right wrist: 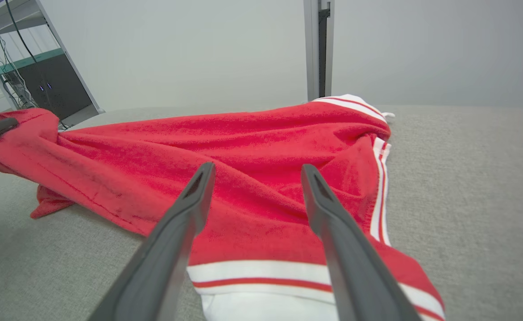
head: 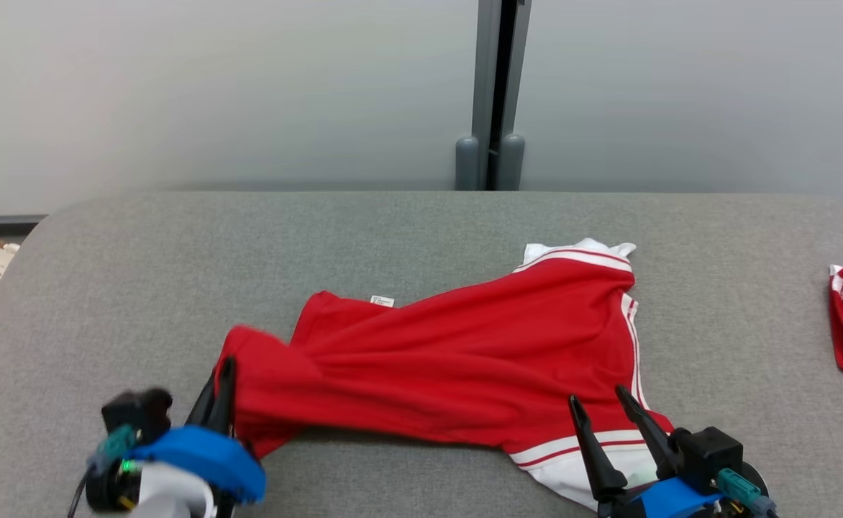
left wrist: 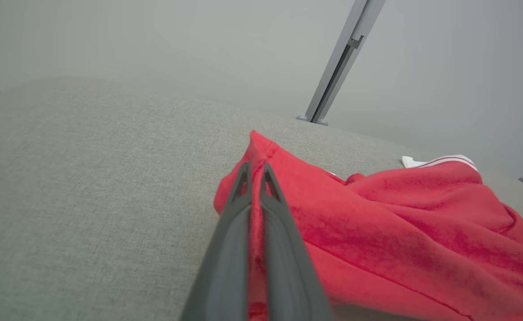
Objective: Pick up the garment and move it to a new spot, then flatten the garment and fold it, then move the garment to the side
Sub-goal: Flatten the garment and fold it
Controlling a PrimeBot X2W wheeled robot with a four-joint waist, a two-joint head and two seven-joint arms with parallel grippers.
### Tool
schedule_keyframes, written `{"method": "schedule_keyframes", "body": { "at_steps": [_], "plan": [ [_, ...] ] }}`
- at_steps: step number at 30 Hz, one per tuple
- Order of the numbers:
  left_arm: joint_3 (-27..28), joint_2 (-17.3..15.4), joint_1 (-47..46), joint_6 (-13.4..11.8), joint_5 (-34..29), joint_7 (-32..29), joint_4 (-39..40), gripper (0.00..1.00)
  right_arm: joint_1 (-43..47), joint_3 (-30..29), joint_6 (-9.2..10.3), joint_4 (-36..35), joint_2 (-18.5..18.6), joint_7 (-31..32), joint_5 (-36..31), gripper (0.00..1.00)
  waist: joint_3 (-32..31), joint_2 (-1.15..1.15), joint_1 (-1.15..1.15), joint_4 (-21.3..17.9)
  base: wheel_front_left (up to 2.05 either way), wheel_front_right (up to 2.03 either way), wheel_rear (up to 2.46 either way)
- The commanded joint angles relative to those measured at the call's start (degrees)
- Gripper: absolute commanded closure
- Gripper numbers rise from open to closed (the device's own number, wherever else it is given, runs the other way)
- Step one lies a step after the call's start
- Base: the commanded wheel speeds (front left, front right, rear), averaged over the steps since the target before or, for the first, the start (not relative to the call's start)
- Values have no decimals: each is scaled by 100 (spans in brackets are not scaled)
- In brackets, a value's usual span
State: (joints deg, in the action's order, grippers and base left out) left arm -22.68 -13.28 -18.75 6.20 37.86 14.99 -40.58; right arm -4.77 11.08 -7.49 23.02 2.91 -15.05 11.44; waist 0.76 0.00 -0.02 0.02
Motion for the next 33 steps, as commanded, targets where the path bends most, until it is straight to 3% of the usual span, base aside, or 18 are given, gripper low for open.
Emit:
{"method": "schedule_keyframes", "body": {
  "at_steps": [1,9,10,11,12,13,22,33],
  "plan": [
    [250,25,443,-92,-70,25,163,100,115,-36,0,7,6,-16,24,0,-99,0,2,-67,0,0,0],
    [1106,302,1420,-254,-282,26,383,98,266,-152,0,13,5,-16,27,0,-208,0,2,-138,0,0,0],
    [1218,332,1487,-251,-358,27,407,84,295,-165,0,9,4,-16,41,0,-218,0,2,-146,0,0,0],
    [1338,369,1534,-262,-427,28,444,63,308,-176,0,4,4,-16,46,0,-226,0,2,-152,0,0,0],
    [1461,411,1591,-278,-524,27,481,12,314,-184,0,-4,5,-16,54,0,-233,0,2,-159,0,0,0],
    [1564,457,1628,-283,-644,27,538,0,317,-193,0,-14,5,-16,65,0,-238,0,2,-167,0,0,0],
    [2334,813,1848,-214,-1653,27,1062,0,357,-244,0,-92,6,-16,69,0,-215,0,2,-260,0,0,0],
    [2416,1019,1820,9,-2146,27,988,0,559,-553,0,282,5,-17,-78,0,-135,0,2,-250,0,0,0]
  ]
}}
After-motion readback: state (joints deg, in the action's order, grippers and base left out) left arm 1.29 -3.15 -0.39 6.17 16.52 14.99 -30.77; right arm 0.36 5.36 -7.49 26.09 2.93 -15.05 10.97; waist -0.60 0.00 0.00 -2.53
